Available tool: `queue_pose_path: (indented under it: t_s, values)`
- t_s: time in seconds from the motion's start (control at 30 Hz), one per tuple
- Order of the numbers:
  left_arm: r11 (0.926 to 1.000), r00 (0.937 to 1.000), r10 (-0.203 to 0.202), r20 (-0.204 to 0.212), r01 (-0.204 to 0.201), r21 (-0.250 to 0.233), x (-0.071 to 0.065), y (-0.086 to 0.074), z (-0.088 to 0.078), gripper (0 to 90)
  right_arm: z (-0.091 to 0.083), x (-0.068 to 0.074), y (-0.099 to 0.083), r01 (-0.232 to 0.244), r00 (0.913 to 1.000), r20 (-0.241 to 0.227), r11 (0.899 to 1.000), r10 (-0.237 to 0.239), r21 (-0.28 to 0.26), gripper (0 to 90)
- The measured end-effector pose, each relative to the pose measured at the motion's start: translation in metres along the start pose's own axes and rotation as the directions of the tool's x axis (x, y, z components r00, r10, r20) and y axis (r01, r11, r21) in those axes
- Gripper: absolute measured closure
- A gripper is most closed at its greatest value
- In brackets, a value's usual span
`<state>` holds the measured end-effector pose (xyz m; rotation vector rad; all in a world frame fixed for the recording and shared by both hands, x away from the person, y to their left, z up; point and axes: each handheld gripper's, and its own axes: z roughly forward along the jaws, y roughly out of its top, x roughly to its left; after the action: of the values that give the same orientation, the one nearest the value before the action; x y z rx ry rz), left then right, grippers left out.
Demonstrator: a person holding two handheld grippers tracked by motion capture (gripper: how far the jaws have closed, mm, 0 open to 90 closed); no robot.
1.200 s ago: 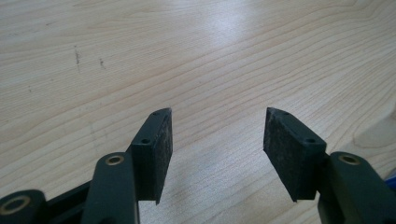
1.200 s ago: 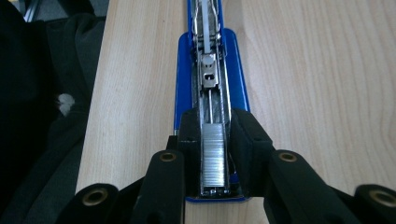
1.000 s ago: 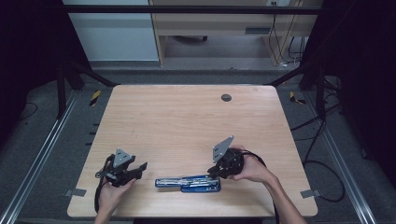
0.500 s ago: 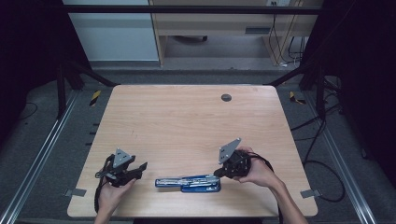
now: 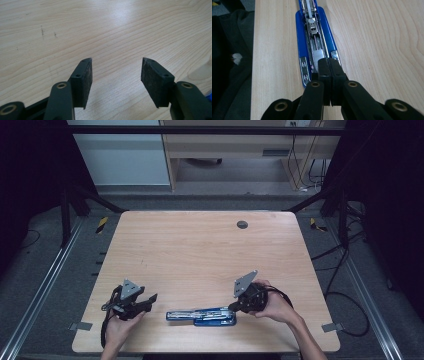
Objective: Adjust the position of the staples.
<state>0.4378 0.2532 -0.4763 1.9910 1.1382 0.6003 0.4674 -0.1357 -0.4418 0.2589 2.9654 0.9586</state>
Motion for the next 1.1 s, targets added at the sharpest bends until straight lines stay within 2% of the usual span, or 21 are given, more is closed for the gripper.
queue_pose_path:
  t_s: [0.23, 0.3, 0.33, 0.37, 0.47, 0.5, 0.53, 0.57, 0.6, 0.63, 0.67, 0.7, 0.73, 0.8, 0.9, 1.03, 1.1]
  values:
    - [1.0, 1.0, -0.002, 0.007, 0.002, -0.005, -0.002, 0.001, 0.0, 43.6, -0.006, 0.006, 0.002, -0.044, 0.9968, 0.065, 0.998, 0.047, -0.05, 85.2]
    - [1.0, 0.9999, -0.001, 0.013, 0.002, -0.01, -0.002, 0.001, -0.001, 44.0, -0.007, 0.01, 0.002, -0.086, 0.9926, 0.077, 0.992, 0.094, -0.096, 84.5]
    - [0.9999, 0.9999, -0.004, 0.016, 0.004, -0.012, -0.002, 0.001, -0.001, 44.7, -0.008, 0.013, 0.001, -0.108, 0.9875, 0.102, 0.987, 0.12, -0.117, 82.3]
    - [0.9999, 0.9998, -0.003, 0.02, 0.003, -0.015, -0.002, 0.001, -0.002, 44.7, -0.008, 0.013, 0.001, -0.108, 0.9875, 0.102, 0.987, 0.12, -0.117, 82.3]
    - [0.9997, 0.9995, 0.001, 0.033, 0.0, -0.026, -0.004, 0.002, -0.003, 45.7, -0.011, 0.019, -0.001, -0.133, 0.9757, 0.153, 0.979, 0.156, -0.153, 75.8]
    - [0.9996, 0.9991, 0.008, 0.041, -0.007, -0.028, -0.004, 0.003, -0.004, 46.0, -0.013, 0.02, -0.002, -0.143, 0.9702, 0.169, 0.974, 0.173, -0.173, 72.4]
    - [0.9994, 0.999, 0.006, 0.045, -0.005, -0.034, -0.005, 0.003, -0.005, 46.1, -0.015, 0.023, -0.004, -0.16, 0.9611, 0.192, 0.966, 0.199, -0.202, 67.5]
    - [0.9994, 0.9986, 0.009, 0.052, -0.007, -0.034, -0.005, 0.004, -0.006, 46.4, -0.019, 0.026, -0.007, -0.187, 0.9475, 0.214, 0.955, 0.238, -0.232, 66.8]
    - [0.9994, 0.9983, 0.011, 0.058, -0.009, -0.033, -0.006, 0.004, -0.006, 46.4, -0.019, 0.026, -0.007, -0.187, 0.9475, 0.214, 0.955, 0.238, -0.232, 66.8]
    - [0.9992, 0.9978, 0.011, 0.066, -0.008, -0.039, -0.007, 0.005, -0.007, 46.5, -0.02, 0.027, -0.008, -0.198, 0.9435, 0.216, 0.95, 0.251, -0.241, 65.7]
    - [0.9989, 0.9972, 0.012, 0.073, -0.008, -0.045, -0.008, 0.006, -0.007, 46.7, -0.023, 0.03, -0.014, -0.229, 0.9256, 0.236, 0.934, 0.296, -0.273, 60.5]
    - [0.999, 0.9966, 0.018, 0.08, -0.015, -0.043, -0.008, 0.006, -0.008, 46.7, -0.023, 0.03, -0.014, -0.229, 0.9256, 0.236, 0.934, 0.296, -0.273, 60.5]
    - [0.9987, 0.9956, 0.022, 0.091, -0.018, -0.047, -0.009, 0.007, -0.009, 46.7, -0.024, 0.031, -0.016, -0.24, 0.917, 0.247, 0.929, 0.313, -0.283, 57.8]
    - [0.9983, 0.993, 0.031, 0.114, -0.025, -0.052, -0.011, 0.009, -0.01, 46.5, -0.024, 0.033, -0.022, -0.27, 0.8945, 0.268, 0.91, 0.358, -0.314, 56.3]
    - [0.9978, 0.9876, 0.05, 0.149, -0.043, -0.052, -0.014, 0.011, -0.011, 46.4, -0.023, 0.035, -0.032, -0.3, 0.8717, 0.28, 0.89, 0.402, -0.345, 53.5]
    - [0.9971, 0.9803, 0.07, 0.185, -0.063, -0.042, -0.019, 0.013, -0.012, 46.1, -0.018, 0.037, -0.042, -0.332, 0.8582, 0.275, 0.877, 0.434, -0.347, 52.0]
    - [0.9963, 0.9754, 0.083, 0.205, -0.076, -0.041, -0.02, 0.014, -0.012, 45.6, -0.015, 0.039, -0.048, -0.348, 0.8526, 0.264, 0.867, 0.451, -0.357, 50.4]
